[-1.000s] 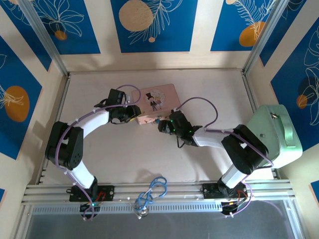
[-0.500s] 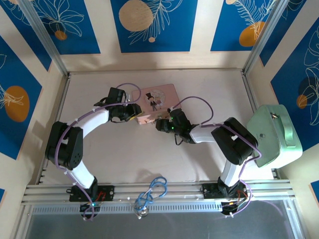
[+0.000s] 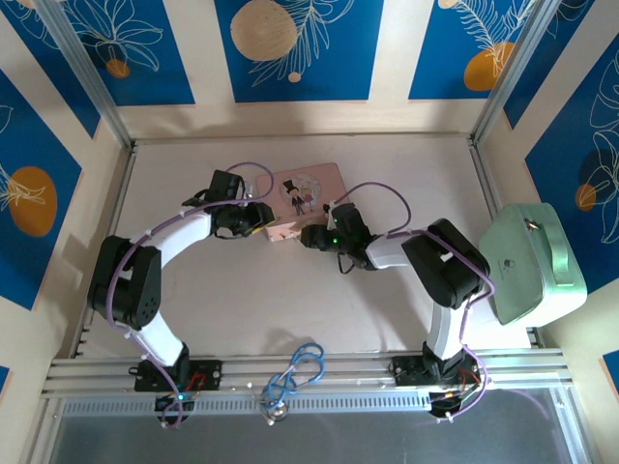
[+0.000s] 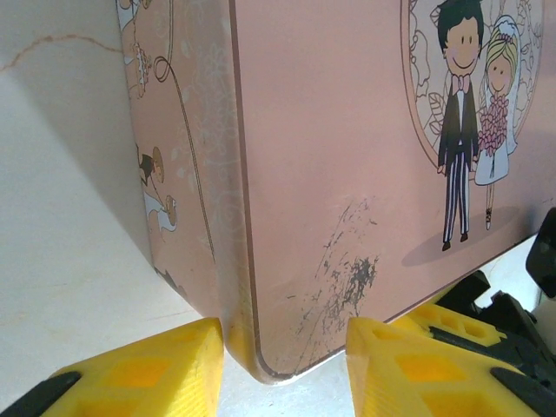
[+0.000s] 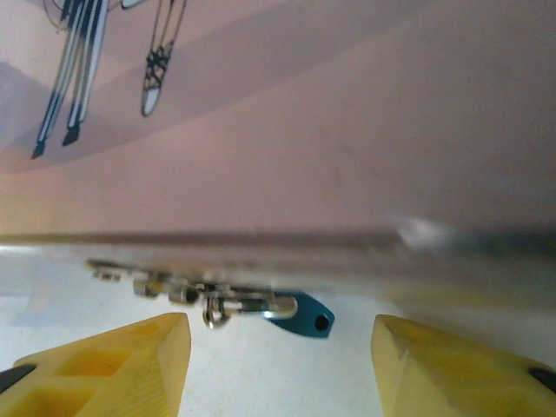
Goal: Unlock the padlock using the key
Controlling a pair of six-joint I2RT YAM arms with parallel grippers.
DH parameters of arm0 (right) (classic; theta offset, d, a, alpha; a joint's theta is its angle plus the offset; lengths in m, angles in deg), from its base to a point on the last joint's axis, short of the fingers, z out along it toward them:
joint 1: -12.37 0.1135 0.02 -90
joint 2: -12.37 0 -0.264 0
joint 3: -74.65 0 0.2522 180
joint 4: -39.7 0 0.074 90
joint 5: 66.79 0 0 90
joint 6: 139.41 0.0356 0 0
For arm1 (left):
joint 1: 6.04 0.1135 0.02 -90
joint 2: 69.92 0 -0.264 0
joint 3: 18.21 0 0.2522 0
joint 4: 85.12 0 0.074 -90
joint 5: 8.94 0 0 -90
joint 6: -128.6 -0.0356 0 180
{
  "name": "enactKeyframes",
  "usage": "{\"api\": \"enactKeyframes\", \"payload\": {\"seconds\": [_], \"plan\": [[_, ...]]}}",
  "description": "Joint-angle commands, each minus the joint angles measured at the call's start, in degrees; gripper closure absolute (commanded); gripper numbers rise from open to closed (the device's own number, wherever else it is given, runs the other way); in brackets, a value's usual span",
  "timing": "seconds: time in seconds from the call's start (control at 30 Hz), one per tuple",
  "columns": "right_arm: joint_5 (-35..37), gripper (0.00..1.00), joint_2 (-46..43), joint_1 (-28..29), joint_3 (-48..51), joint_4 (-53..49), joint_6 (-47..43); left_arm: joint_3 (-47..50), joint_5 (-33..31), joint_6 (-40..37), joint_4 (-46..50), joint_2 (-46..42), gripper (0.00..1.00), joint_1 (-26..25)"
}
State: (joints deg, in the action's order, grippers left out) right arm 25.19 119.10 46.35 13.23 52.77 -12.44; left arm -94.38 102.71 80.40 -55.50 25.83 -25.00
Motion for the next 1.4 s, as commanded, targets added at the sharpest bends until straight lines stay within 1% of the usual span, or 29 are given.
{"api": "enactKeyframes", "payload": {"seconds": [0.0,0.2,0.33,0.5,0.6,0.77,0.83,0.9,1.37], "plan": [[-1.6,0.43,2.4,0.6,-2.5,-1.8,-2.4,-1.5,0.9,-1.4,1.6,0.5,0.60,0.9],[-1.5,0.45,4.6,0.5,-3.5,-2.2,-3.6,-1.4,1.1,-1.6,2.2,0.4,0.61,0.8],[-3.6,0.53,4.9,0.6,-3.7,-2.4,-4.2,-1.2,0.9,-1.7,2.3,0.3,0.62,0.8],[-4.0,0.61,3.2,0.9,-2.3,-2.8,-3.9,-1.0,0.6,-1.5,1.9,0.5,0.62,0.8],[-4.1,0.62,2.0,1.0,-1.2,-2.8,-3.0,-1.0,0.3,-1.5,1.8,0.9,0.62,0.9],[-6.5,0.62,2.2,1.4,-1.5,-2.2,-3.0,-0.8,0.5,-1.2,1.1,1.4,0.63,0.8],[-6.5,0.65,2.4,1.6,-2.0,-2.5,-3.0,-0.8,0.4,-1.2,1.1,1.4,0.63,0.9],[-6.3,0.71,2.7,1.6,-2.3,-2.7,-2.7,-0.5,0.3,-1.3,1.0,1.4,0.63,0.8],[-6.0,1.00,2.9,1.1,-2.6,-5.0,-1.0,0.4,0.2,-0.7,0.0,1.2,0.64,0.9]]}}
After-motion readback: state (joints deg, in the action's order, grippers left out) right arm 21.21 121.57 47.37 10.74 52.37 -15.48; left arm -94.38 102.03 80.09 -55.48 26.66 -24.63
